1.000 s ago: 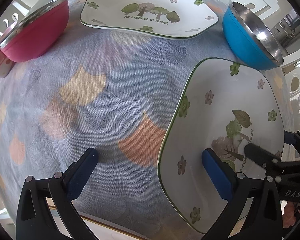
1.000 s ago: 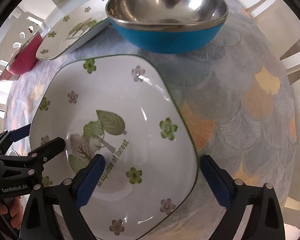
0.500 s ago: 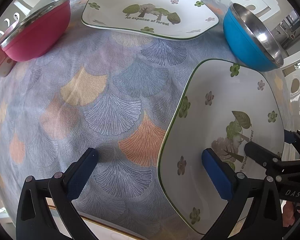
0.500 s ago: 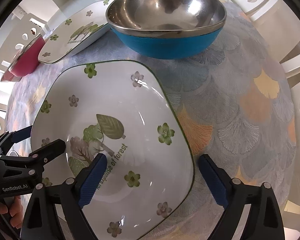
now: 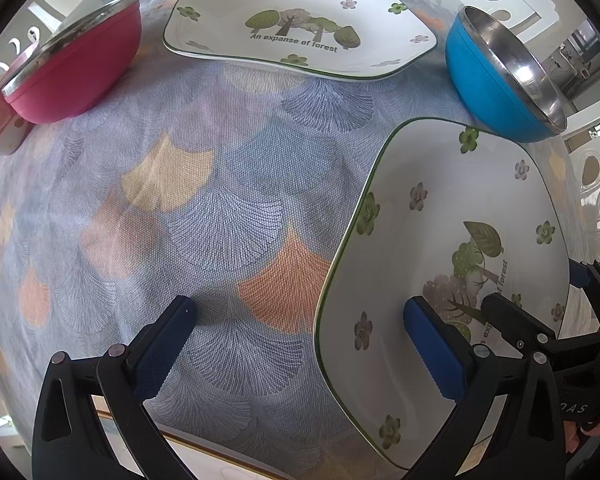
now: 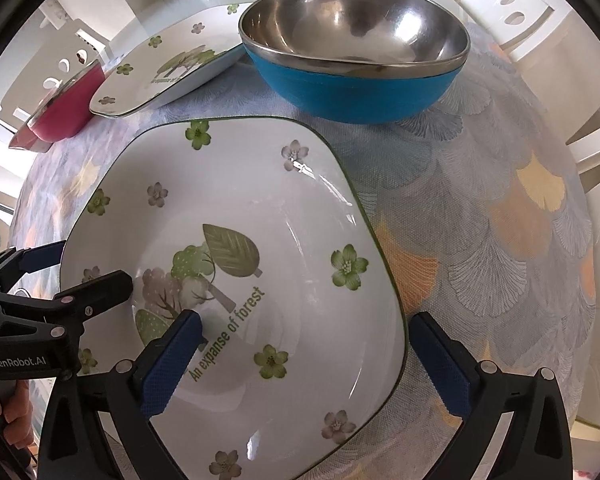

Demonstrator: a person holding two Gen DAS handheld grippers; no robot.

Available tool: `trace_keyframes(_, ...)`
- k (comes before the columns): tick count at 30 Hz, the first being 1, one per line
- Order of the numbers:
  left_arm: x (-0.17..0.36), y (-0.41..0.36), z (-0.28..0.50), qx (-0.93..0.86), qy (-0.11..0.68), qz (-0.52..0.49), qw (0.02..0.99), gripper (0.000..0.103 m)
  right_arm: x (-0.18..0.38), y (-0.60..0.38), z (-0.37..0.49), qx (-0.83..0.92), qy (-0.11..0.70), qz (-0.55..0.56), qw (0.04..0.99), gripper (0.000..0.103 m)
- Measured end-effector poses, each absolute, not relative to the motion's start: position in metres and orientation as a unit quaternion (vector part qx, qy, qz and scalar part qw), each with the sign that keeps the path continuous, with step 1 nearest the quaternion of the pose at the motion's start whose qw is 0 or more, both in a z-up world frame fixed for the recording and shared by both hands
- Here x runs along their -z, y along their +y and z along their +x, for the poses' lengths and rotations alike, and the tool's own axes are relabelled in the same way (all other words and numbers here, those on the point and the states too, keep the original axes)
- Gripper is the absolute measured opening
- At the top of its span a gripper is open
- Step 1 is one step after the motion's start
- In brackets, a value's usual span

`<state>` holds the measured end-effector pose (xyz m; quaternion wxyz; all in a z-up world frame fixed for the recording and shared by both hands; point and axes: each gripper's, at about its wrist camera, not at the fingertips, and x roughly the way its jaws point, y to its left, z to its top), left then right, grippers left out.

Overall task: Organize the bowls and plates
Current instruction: 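Move both tools to the hexagonal forest plate beside the blue bowl, then close the right tool on the forest plate rim while the left tool grips it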

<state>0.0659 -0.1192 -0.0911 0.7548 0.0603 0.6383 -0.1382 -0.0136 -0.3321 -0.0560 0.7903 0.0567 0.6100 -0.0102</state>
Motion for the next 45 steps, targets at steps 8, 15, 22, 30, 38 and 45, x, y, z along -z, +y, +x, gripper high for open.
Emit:
trace_keyframes(8, 0.091, -0.119, 0.067, 0.139, 0.637, 0.061, 0.756, 0.103, 0.055, -0.332, -0.018, 0.014, 0.601, 0.055, 0.797, 0.103)
trace_keyframes(15, 0.09, -0.118, 0.066, 0.129, 0.632, 0.055, 0.762, 0.101, 0.053, -0.335, -0.015, 0.023, 0.606, 0.068, 0.792, 0.098)
trace_keyframes(22, 0.071, -0.131, 0.058, 0.143, 0.625, 0.034, 0.766, 0.033, 0.039, -0.374, -0.02, 0.059, 0.598, 0.148, 0.785, 0.047)
trace_keyframes(30, 0.069, -0.125, 0.063, 0.154, 0.629, 0.018, 0.761, 0.03, 0.038, -0.379, -0.026, 0.051, 0.592, 0.195, 0.78, 0.028)
trace_keyframes(38, 0.063, -0.116, 0.062, 0.164, 0.633, -0.005, 0.757, 0.029, 0.036, -0.391, -0.035, 0.027, 0.588, 0.225, 0.776, 0.024)
trace_keyframes(45, 0.054, -0.122, 0.052, 0.176, 0.626, 0.0, 0.76, 0.029, 0.028, -0.396, -0.047, 0.03, 0.582, 0.252, 0.773, 0.024)
